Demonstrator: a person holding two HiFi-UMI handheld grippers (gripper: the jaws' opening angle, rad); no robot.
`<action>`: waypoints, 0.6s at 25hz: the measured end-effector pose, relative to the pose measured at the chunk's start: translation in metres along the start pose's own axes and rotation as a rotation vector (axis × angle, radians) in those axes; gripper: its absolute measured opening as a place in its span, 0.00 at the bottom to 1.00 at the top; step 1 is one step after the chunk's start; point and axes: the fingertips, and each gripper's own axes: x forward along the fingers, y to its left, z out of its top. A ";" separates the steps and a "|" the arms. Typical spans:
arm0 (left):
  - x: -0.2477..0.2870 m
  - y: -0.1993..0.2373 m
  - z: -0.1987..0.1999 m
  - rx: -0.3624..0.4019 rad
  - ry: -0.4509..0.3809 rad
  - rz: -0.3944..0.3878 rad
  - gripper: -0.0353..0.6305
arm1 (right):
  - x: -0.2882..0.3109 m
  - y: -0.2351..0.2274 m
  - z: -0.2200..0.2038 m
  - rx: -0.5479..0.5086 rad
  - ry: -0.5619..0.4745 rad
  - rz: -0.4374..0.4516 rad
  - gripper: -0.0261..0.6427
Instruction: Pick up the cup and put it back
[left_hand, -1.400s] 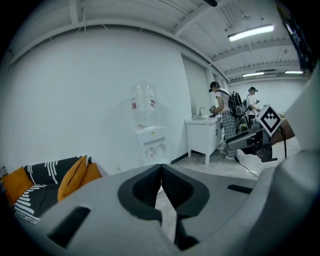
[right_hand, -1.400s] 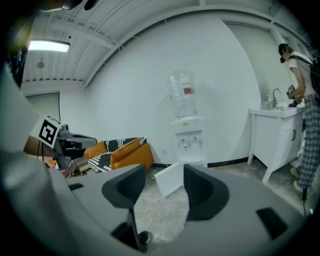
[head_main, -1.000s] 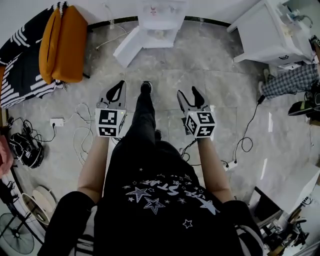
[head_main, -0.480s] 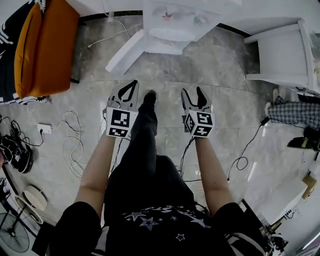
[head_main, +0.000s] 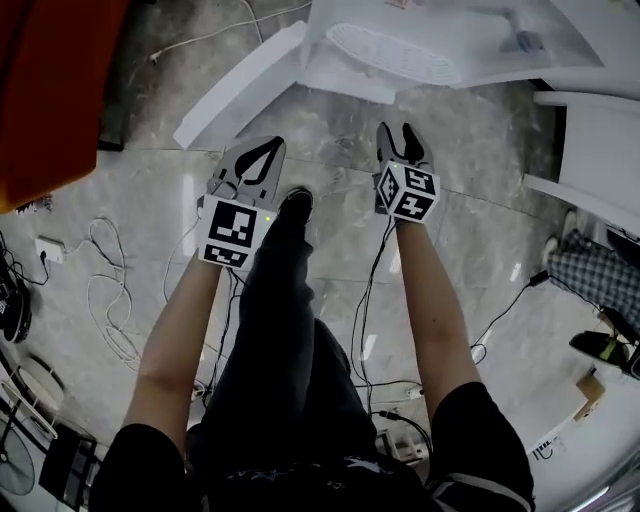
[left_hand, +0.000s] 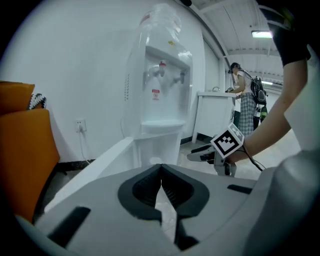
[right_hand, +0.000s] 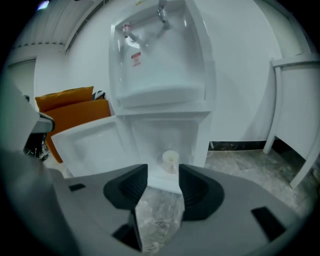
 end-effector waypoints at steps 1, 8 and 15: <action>0.012 0.003 -0.009 0.007 0.000 -0.009 0.07 | 0.019 -0.005 -0.007 -0.017 0.003 0.002 0.34; 0.078 0.016 -0.048 0.046 -0.089 -0.015 0.07 | 0.130 -0.031 -0.043 -0.088 0.008 0.014 0.31; 0.126 0.016 -0.094 0.026 -0.091 -0.035 0.07 | 0.197 -0.038 -0.052 -0.096 -0.017 0.005 0.31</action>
